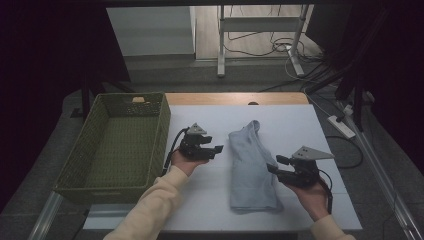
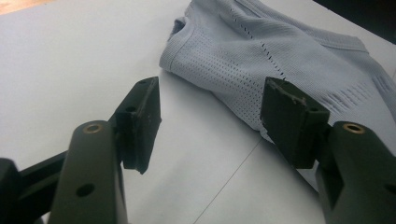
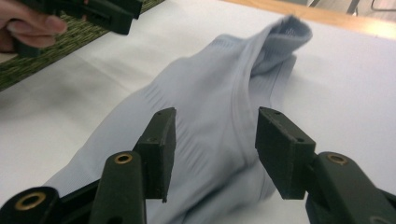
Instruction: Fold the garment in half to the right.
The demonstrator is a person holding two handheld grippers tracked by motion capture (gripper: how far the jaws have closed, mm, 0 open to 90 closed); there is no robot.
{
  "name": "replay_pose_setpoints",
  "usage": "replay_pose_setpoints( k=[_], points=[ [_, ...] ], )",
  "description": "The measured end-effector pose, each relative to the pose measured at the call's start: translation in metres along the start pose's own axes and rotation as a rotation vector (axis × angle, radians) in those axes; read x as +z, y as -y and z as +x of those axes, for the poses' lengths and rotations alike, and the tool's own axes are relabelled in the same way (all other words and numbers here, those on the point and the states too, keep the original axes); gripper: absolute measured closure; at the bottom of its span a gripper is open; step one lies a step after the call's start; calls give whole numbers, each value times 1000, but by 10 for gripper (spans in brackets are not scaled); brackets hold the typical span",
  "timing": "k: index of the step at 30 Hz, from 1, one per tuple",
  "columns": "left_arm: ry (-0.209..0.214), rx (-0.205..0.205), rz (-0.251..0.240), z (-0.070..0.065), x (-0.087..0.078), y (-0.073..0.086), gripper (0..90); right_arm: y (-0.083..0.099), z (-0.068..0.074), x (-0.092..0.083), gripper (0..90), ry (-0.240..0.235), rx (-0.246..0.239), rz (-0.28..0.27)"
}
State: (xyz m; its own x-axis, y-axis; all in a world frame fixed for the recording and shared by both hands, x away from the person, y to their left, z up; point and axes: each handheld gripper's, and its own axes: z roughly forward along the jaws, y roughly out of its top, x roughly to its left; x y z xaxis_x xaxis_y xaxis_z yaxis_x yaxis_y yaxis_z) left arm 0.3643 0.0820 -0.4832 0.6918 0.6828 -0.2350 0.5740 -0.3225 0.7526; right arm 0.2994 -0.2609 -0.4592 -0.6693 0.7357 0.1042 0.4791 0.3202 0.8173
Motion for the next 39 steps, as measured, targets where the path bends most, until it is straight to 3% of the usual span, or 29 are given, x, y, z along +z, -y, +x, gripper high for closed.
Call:
replay_pose_setpoints(
  k=[8,19,35,39],
  points=[
    [4,4,-3,-1,-1,-1,385,-24,-6,29,477,17,-19,1],
    [4,6,-7,0,-1,-2,385,-50,-26,74,468,40,18,21],
    [-2,6,-8,2,-2,-1,384,-60,-46,127,444,100,92,109],
    [-4,2,-8,3,-3,-1,385,-54,-52,132,552,101,109,145]
  ],
)
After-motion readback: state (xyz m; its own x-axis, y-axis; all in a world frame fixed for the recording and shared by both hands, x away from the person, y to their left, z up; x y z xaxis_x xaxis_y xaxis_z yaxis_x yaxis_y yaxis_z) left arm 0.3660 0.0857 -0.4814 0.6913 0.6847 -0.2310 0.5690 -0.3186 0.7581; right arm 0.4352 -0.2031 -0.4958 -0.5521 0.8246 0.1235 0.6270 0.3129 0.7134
